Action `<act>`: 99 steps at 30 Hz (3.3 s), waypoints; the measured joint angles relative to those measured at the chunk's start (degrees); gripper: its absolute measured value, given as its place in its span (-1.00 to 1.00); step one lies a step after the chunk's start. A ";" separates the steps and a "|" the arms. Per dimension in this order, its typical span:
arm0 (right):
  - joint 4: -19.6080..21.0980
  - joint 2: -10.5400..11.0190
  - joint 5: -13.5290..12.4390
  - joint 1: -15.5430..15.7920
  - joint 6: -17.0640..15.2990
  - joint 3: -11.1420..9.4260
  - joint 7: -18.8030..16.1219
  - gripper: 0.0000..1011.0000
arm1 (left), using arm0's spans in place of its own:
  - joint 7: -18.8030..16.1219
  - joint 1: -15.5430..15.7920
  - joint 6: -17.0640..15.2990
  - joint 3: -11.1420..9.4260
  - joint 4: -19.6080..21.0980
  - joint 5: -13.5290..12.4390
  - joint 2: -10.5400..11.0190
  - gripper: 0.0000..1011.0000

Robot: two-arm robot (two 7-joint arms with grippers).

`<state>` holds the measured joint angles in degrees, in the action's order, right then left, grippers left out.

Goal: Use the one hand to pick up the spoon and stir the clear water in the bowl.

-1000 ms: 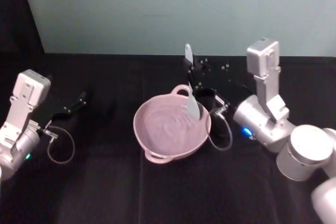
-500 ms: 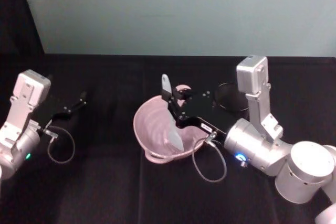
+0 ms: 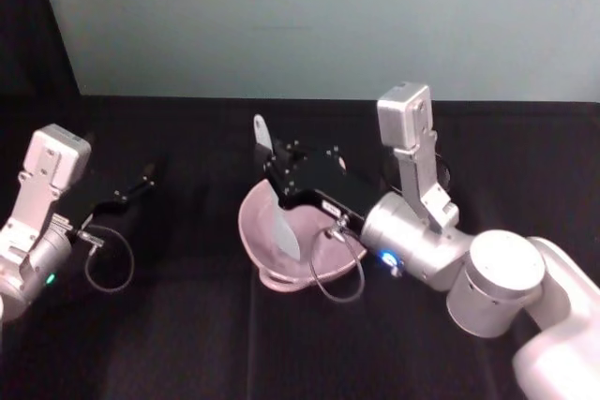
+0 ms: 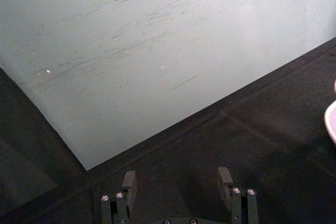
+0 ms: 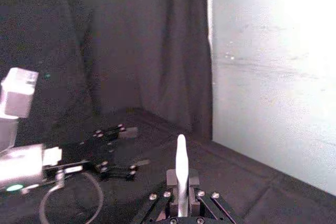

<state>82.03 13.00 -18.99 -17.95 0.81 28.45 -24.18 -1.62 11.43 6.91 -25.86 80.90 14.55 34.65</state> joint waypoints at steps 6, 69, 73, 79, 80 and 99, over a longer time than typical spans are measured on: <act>-4.69 -2.00 1.35 -2.26 2.80 -0.55 1.50 -0.77 | 0.00 0.00 0.00 0.00 0.00 0.00 0.00 1.00; 7.62 10.12 -5.08 0.64 -5.30 0.39 -5.58 -0.77 | 0.00 0.00 0.00 0.00 0.00 0.00 0.00 1.00; 5.03 7.73 -4.42 -0.40 -2.94 1.04 -4.14 -0.77 | 0.00 0.00 0.00 0.00 0.00 0.00 0.00 1.00; 0.81 4.83 -2.29 -2.17 0.95 1.16 -2.06 -0.77 | 0.00 0.00 0.00 0.00 0.00 0.00 0.00 1.00; 0.14 4.48 -1.86 -2.40 1.51 1.12 -1.78 -0.77 | 0.00 0.00 0.00 0.00 0.00 0.00 0.00 1.00; 3.36 7.17 0.85 0.10 0.32 -3.79 -0.43 -0.77 | 0.00 0.00 0.00 0.00 0.00 0.00 0.00 1.00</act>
<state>85.39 20.17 -18.14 -17.85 1.12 24.66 -24.61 -1.62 11.43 6.91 -25.86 80.90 14.55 34.64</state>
